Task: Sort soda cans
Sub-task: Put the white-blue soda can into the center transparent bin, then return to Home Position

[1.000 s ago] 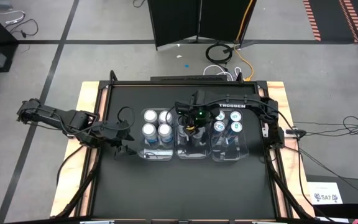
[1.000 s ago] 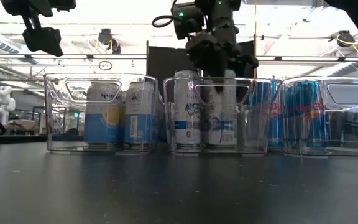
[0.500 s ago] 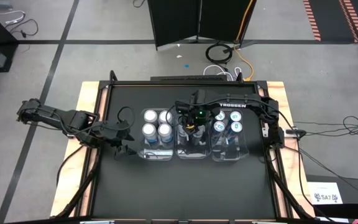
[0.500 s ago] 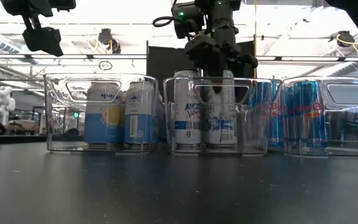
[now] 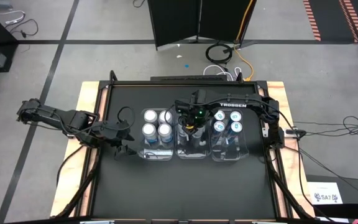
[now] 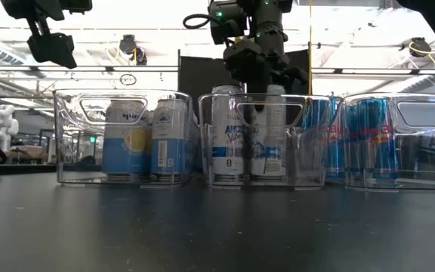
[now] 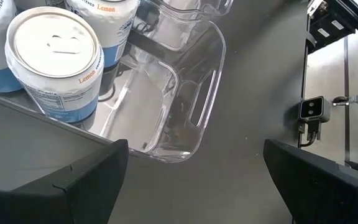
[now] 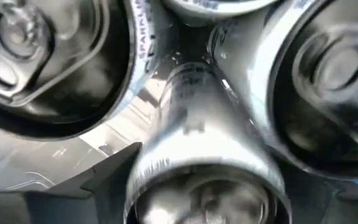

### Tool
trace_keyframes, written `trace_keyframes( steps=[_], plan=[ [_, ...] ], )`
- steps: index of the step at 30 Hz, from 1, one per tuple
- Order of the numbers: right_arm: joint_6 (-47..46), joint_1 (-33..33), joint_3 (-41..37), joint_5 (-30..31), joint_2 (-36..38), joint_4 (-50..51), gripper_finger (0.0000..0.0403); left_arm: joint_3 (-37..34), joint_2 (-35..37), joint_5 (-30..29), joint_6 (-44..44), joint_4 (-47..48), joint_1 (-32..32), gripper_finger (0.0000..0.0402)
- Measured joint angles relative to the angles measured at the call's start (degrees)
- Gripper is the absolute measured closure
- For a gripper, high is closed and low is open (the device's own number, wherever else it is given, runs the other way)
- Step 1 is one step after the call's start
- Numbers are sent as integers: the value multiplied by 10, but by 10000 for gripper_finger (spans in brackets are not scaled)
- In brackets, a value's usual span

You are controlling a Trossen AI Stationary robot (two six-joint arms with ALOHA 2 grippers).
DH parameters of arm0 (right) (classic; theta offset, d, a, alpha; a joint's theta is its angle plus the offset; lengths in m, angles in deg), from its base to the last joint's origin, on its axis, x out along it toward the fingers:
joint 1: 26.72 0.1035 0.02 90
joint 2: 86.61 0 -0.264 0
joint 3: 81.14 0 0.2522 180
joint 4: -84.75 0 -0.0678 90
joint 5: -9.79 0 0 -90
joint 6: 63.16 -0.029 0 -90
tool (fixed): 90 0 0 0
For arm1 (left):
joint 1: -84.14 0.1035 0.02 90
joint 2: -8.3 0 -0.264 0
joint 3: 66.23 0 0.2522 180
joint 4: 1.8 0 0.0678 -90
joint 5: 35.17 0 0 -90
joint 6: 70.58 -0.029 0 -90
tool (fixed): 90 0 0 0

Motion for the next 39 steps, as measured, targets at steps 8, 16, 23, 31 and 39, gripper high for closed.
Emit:
trace_keyframes(
  steps=[8,16,23,31,39],
  plan=[
    [-15,1,13,-1,0,30,55,0,0,-1,0,0,0,20],
    [-13,26,147,24,0,106,49,0,0,-3,-4,0,0,20],
    [-3,101,248,144,16,110,49,0,8,-171,-171,-3,-6,20],
    [-23,192,248,266,60,111,49,-93,154,-238,-213,-76,-43,20],
    [-5,243,248,265,69,111,49,-289,406,-60,-289,-339,-36,20]
  ],
)
